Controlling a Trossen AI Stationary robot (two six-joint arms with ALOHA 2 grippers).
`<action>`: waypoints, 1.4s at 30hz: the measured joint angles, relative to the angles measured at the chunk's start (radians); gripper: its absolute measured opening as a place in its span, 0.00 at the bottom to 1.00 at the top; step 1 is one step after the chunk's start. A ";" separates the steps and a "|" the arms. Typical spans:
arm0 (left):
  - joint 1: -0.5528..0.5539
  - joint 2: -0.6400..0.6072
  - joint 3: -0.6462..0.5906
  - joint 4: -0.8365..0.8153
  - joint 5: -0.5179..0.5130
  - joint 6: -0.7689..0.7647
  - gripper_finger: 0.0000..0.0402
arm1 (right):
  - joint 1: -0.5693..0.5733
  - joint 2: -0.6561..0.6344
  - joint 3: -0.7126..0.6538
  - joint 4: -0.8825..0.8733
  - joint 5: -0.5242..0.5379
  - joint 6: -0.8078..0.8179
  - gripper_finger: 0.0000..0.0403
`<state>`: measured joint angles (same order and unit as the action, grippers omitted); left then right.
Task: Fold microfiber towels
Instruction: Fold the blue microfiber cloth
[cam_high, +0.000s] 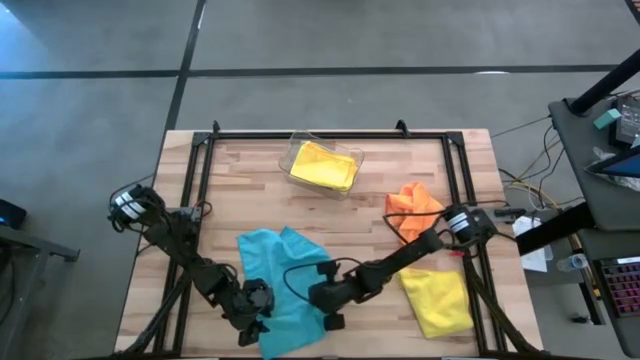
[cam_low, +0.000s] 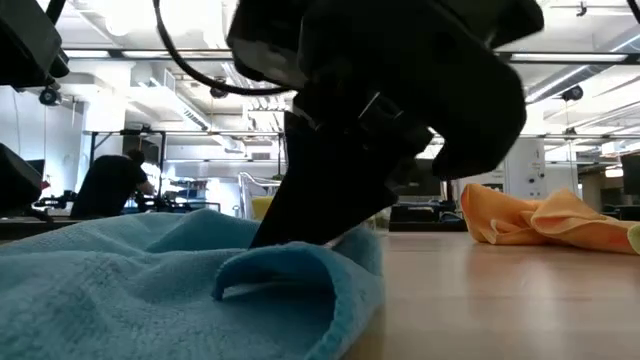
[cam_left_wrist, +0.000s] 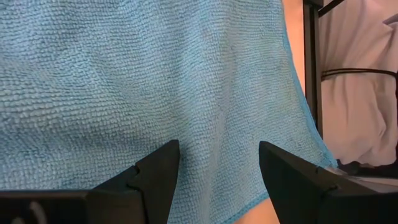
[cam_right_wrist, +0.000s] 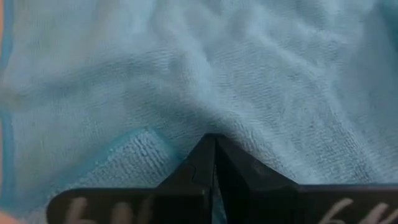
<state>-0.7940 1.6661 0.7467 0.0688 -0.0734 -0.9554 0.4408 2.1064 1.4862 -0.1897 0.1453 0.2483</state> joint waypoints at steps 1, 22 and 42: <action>0.000 0.000 0.000 0.000 0.000 0.000 0.52 | 0.000 0.001 0.017 -0.022 -0.008 -0.007 0.02; 0.000 0.000 -0.002 0.000 -0.006 0.002 0.52 | 0.043 -0.010 0.101 -0.029 -0.086 -0.065 0.02; 0.000 0.000 -0.005 0.001 -0.011 0.002 0.52 | 0.083 -0.019 0.088 -0.377 -0.003 0.104 0.02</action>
<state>-0.7937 1.6657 0.7414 0.0695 -0.0840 -0.9539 0.5240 2.0870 1.5742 -0.5664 0.1420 0.3522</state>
